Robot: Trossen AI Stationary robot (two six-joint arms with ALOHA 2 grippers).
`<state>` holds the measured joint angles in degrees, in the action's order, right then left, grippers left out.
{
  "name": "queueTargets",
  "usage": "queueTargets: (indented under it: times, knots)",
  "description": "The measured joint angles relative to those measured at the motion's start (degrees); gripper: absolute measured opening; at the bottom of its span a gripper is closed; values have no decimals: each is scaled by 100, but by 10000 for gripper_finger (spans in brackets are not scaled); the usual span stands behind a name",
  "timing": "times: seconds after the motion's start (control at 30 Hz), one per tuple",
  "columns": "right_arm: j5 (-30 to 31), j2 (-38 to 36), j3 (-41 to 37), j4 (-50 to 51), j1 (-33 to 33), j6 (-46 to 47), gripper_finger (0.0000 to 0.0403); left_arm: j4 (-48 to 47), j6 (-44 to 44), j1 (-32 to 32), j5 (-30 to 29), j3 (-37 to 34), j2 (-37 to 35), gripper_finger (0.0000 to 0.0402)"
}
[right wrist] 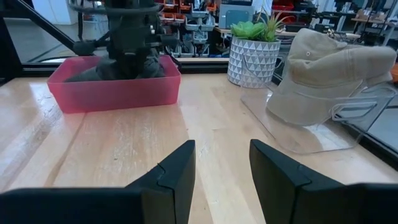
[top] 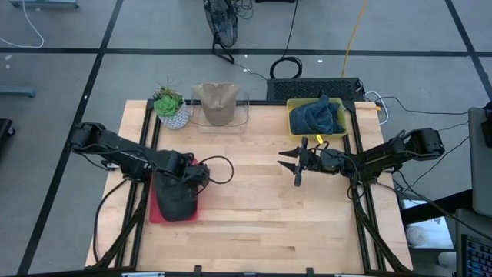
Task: Pick & Place hat
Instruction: Put the black cap into the red bin
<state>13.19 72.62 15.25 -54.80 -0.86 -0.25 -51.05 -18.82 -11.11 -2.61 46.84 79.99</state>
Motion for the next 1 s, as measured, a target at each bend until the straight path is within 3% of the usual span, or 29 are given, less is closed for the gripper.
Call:
queueTargets:
  times: [0.63, 1.0]
  knots:
    - [2, 0, 0, -8, 0, -2, 130, 42, 220, -2, -147, -159, -276, 46]
    - [2, 0, 0, -7, 0, 2, 130, -990, 122, 0, -685, 564, -826, 46]
